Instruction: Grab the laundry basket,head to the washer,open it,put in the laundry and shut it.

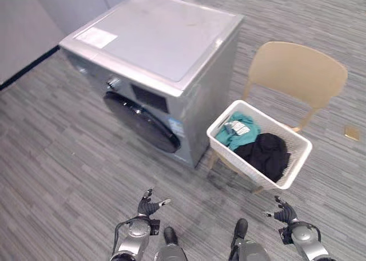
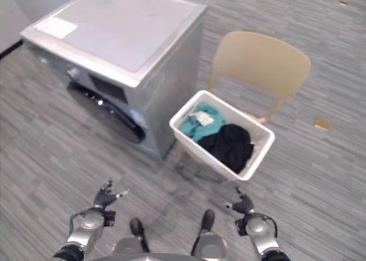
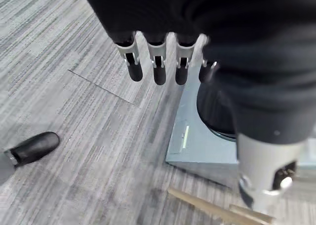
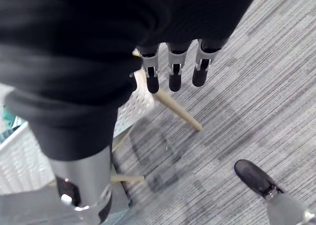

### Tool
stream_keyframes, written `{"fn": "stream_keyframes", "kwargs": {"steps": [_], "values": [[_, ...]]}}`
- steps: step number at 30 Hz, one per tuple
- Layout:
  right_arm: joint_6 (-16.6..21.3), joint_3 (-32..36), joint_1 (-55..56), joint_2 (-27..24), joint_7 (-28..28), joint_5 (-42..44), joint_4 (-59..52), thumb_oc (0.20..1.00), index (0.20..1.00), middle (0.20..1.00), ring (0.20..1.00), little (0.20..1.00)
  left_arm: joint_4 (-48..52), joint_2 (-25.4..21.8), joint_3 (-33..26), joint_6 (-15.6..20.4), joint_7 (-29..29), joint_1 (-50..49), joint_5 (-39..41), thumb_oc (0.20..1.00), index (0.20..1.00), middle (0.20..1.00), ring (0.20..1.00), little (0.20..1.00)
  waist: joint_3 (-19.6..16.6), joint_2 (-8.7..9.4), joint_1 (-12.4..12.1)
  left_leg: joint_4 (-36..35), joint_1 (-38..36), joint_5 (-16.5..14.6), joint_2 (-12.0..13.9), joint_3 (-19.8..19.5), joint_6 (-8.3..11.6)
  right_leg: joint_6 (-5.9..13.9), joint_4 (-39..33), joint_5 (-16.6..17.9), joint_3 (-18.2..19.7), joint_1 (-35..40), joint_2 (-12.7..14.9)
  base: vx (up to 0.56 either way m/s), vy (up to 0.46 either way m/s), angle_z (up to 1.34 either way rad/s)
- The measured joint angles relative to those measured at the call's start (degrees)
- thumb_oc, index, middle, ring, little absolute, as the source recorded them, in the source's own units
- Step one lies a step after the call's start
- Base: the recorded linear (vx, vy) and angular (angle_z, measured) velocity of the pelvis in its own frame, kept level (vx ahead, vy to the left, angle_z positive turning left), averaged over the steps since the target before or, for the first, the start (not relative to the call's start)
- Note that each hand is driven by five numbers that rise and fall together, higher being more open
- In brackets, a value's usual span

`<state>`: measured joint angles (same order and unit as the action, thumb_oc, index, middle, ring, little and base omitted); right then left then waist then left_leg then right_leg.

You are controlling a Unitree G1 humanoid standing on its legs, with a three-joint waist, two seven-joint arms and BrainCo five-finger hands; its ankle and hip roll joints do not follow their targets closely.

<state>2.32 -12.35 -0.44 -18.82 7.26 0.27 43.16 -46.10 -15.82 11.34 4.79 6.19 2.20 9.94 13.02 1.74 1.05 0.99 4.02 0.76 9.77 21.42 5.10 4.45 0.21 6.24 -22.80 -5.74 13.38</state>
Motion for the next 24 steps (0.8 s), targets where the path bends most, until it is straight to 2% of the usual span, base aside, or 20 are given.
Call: {"fn": "stream_keyframes", "kwargs": {"steps": [1, 3, 4, 5, 7, 8, 9, 11, 12, 14, 15, 17, 21, 24], "values": [[0.02, -0.86, 0.51, 1.64, -0.29, -0.02, -0.5, 1.0, 1.0, 1.0, 1.0, 1.0, -0.02, -1.42, -0.07, -0.1, -0.01, 0.37, -0.05, 1.0, 1.0, 1.0, 1.0, 1.0, -0.15, 2.03, 0.12, 0.78, 1.41, 0.38, -2.78, -0.46, -1.89, -0.31, 3.95, -0.37, 3.43, -2.8, 3.05, 0.12, 0.338, 0.48], [-0.08, -2.03, 0.48, 2.84, -0.87, -0.02, -0.63, 1.0, 1.0, 1.0, 1.0, 1.0, -0.09, -2.83, -0.35, -0.32, 0.04, 0.17, -0.06, 1.0, 1.0, 1.0, 1.0, 1.0, -0.05, 2.43, -0.23, 1.4, 1.93, -0.56, -4.62, -0.83, -3.38, -0.7, 9.39, -0.67, 7.76, -6.05, 4.29, 0.09, 0.178, 0.28], [-0.08, -2.32, 0.33, 3.27, -1.06, -0.02, -0.84, 1.0, 1.0, 1.0, 1.0, 1.0, -0.09, -3.26, -0.73, -0.31, 0.14, -0.15, -0.04, 1.0, 1.0, 1.0, 1.0, 1.0, 0.16, 2.07, -0.25, 1.13, 1.68, -0.9, -4.88, -1.61, -4.39, -0.21, 12.76, -2.65, 10.08, -7.57, 3.74, 0.1, 0.132, 0.25], [-0.07, -3.77, -0.28, 3.47, -1.19, -0.03, -2.6, 1.0, 1.0, 1.0, 1.0, 1.0, 0.07, -4.5, -1.26, -0.24, 0.3, -0.26, -0.01, 1.0, 1.0, 1.0, 1.0, 1.0, 0.53, 1.2, -0.15, 0.75, 1.34, -0.95, -5.1, -1.97, -5.22, -0.68, 15.94, -5.5, 12.57, -9.42, 0.34, 0.09, 0.132, 0.15], [0.06, -4.88, -0.82, 3.42, -1.17, -0.04, -4.04, 1.0, 1.0, 1.0, 1.0, 1.0, -0.07, -5.49, -1.9, -0.31, 0.52, -0.5, -0.01, 1.0, 1.0, 1.0, 1.0, 1.0, 0.54, 1.24, -0.49, -0.23, 0.63, -0.75, -5.8, -1.64, -5.37, -0.49, 14.83, -5.8, 13.05, -10.47, -2.47, 0.14, 0.14, 0.2], [0.33, -4.82, -0.87, 3.17, -1.14, -0.04, -4.33, 1.0, 1.0, 1.0, 1.0, 1.0, 0.07, -5.6, -1.84, -0.28, 0.55, -0.48, -0.01, 1.0, 1.0, 1.0, 1.0, 1.0, 0.48, 1.37, -0.45, 0.07, 0.6, -0.77, -6.71, -1.83, -5.38, -0.2, 13.51, -5.24, 12.76, -10.18, -2.85, 0.17, 0.143, 0.23], [-0.26, -6.24, -2.66, 1.7, -0.98, -0.07, -5.31, 1.0, 1.0, 1.0, 1.0, 1.0, 0.04, -4.33, -1.84, 0.14, 0.85, -0.26, 0.0, 1.0, 1.0, 1.0, 1.0, 1.0, 1.19, 0.34, -0.93, -1.45, -0.6, -2.27, -7.21, -3.23, -7.44, -0.24, 13.4, -6.2, 13.27, -11.35, -4.73, 0.08, 0.031, 0.2], [0.32, -7.43, -4.07, -1.08, -1.05, -0.19, -11.19, 1.0, 1.0, 1.0, 1.0, 1.0, 0.0, -3.21, -1.57, 0.13, 0.76, 1.05, -0.01, 1.0, 1.0, 1.0, 1.0, 1.0, 3.75, -1.94, -0.27, -2.12, -0.64, -0.59, -6.04, -4.83, -6.32, 0.4, 8.96, -5.54, 13.55, -12.52, -7.59, 0.17, -0.044, 0.39], [0.28, -7.4, -4.89, -1.42, -1.02, -0.24, -12.27, 1.0, 1.0, 1.0, 1.0, 1.0, 0.01, -2.97, -1.54, 0.12, 0.67, 0.87, -0.02, 1.0, 1.0, 1.0, 1.0, 1.0, 3.8, -1.43, -0.23, -2.45, -0.72, -0.7, -6.96, -6.27, -6.39, 1.14, 6.06, -4.55, 13.58, -12.21, -7.46, 0.22, -0.092, 0.81], [0.14, -7.37, -4.96, -3.04, -0.84, -0.25, -13.97, 1.0, 1.0, 1.0, 1.0, 1.0, 0.4, -1.48, -1.37, 0.22, 0.6, 0.98, -0.11, 1.0, 1.0, 1.0, 1.0, 1.0, 3.97, -1.94, 0.74, -2.82, -0.94, -0.37, -7.34, -10.45, -5.52, 0.58, 2.79, 1.12, 13.68, -8.67, -7.7, 0.11, -0.077, 1.01], [0.24, -7.38, -5.49, -4.44, -0.78, -0.23, -14.37, 1.0, 1.0, 1.0, 1.0, 1.0, 1.57, -0.91, -0.38, 0.46, 0.51, 0.38, -0.2, 1.0, 1.0, 1.0, 1.0, 1.0, 4.08, -2.44, -0.18, -2.29, -1.15, -0.14, -6.83, -11.96, -5.08, -0.38, 1.13, 1.75, 12.73, -6.7, -8.89, 0.1, -0.087, 0.76], [0.56, -7.23, -9.61, -5.0, -0.61, -0.13, -14.71, 1.0, 1.0, 1.0, 1.0, 1.0, 2.3, -1.06, -0.62, 0.77, 0.41, -1.79, -0.28, 1.0, 1.0, 1.0, 1.0, 1.0, 4.13, -2.9, -2.23, -1.74, -0.21, 0.47, -5.75, -12.78, -4.16, -1.49, 1.14, 0.99, 11.6, -6.85, -9.68, 0.09, -0.092, 0.31], [1.08, -8.67, -15.96, -5.32, -0.04, 0.33, -13.42, 1.0, 1.0, 1.0, 1.0, 1.0, 0.14, -0.94, -0.48, 0.86, 0.1, -2.64, -0.28, 1.0, 1.0, 1.0, 1.0, 1.0, 4.2, -3.8, -2.88, -0.87, 2.02, 1.11, -5.07, -14.01, -3.18, -2.67, -0.45, 1.45, 9.4, -6.89, -10.35, 0.04, -0.063, 0.28], [1.49, -9.89, -19.76, -4.87, 0.12, 1.34, -12.45, 1.0, 1.0, 1.0, 1.0, 1.0, 0.01, -0.95, -0.18, 1.0, 0.11, -2.16, -0.25, 1.0, 1.0, 1.0, 1.0, 1.0, 4.24, -4.6, -3.87, -0.65, 3.08, 1.23, -4.86, -14.38, -2.8, -2.56, -0.5, 1.18, 8.52, -7.41, -10.4, -0.01, -0.033, 0.16]]}}
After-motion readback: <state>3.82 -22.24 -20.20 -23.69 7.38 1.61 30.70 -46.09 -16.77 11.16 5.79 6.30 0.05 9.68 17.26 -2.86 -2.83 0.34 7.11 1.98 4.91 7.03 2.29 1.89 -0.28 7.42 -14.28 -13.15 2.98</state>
